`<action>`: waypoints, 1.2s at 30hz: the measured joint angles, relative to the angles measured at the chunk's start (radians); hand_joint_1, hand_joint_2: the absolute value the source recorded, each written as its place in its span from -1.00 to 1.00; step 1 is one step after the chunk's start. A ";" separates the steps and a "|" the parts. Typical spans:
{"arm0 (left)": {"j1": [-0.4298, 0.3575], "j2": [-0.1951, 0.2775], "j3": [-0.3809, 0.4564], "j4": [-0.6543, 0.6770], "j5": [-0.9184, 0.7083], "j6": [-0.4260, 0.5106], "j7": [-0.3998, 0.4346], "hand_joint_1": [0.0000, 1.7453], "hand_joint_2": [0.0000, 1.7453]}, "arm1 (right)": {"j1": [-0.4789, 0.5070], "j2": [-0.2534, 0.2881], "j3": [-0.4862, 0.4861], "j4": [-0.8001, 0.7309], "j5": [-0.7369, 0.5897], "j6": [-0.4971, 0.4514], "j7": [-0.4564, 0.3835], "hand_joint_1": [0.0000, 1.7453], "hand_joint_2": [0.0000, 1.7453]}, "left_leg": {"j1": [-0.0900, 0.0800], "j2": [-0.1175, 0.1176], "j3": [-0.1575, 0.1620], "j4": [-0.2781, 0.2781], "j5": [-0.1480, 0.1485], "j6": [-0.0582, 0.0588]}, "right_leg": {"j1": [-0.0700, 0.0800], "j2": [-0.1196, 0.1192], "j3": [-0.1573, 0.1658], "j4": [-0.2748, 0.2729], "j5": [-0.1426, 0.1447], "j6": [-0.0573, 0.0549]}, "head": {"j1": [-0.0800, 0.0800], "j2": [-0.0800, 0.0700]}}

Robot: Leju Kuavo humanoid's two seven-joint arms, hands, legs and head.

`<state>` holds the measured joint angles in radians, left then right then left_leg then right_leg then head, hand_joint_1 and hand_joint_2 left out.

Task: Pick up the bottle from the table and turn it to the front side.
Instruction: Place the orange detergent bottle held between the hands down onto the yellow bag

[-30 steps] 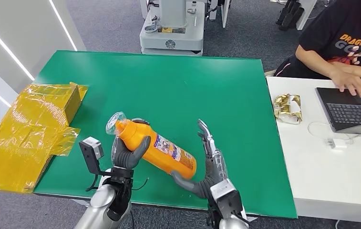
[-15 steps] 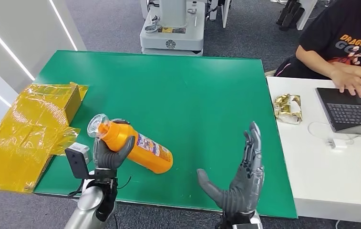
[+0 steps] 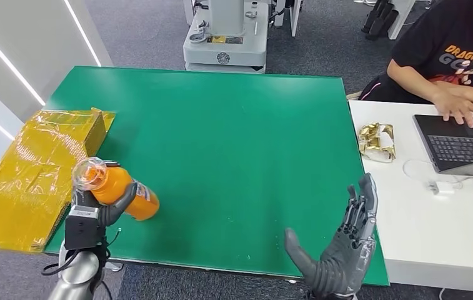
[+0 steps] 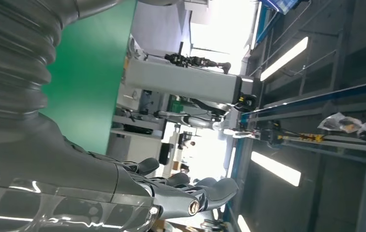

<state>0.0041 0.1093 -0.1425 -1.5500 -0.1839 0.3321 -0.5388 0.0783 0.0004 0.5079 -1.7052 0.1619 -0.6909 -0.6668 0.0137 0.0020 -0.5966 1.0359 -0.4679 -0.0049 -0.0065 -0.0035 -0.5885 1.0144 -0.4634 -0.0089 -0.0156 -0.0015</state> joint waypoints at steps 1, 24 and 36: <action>0.005 0.019 0.017 -0.004 -0.028 0.013 0.006 1.00 1.00 | 0.002 0.000 0.003 0.000 -0.005 0.000 0.002 -1.00 1.00 | 0.000 0.000 0.000 0.000 0.000 0.000 | 0.000 0.000 0.000 0.000 0.000 0.000 | 0.000 0.000; 0.017 0.365 0.171 -0.031 -0.664 0.008 0.158 1.00 1.00 | 0.017 0.000 0.026 0.000 -0.008 0.065 0.013 -1.00 1.00 | 0.001 0.000 0.000 0.000 0.001 -0.001 | 0.001 -0.001 0.000 0.000 -0.001 -0.002 | 0.000 0.000; -0.133 0.529 0.062 0.159 -0.874 -0.075 0.200 1.00 1.00 | 0.010 0.005 0.026 0.000 -0.008 0.097 0.015 -1.00 1.00 | 0.001 0.001 0.000 0.000 0.001 -0.002 | 0.001 0.001 -0.001 0.000 0.000 -0.003 | 0.000 0.000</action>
<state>-0.1292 0.6380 -0.0809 -1.3909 -1.0579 0.2573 -0.3388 0.0881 0.0057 0.5335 -1.7052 0.1541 -0.5941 -0.6518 0.0148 0.0031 -0.5963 1.0357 -0.4667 -0.0068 -0.0056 -0.0024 -0.5892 1.0147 -0.4636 -0.0115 -0.0153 -0.0015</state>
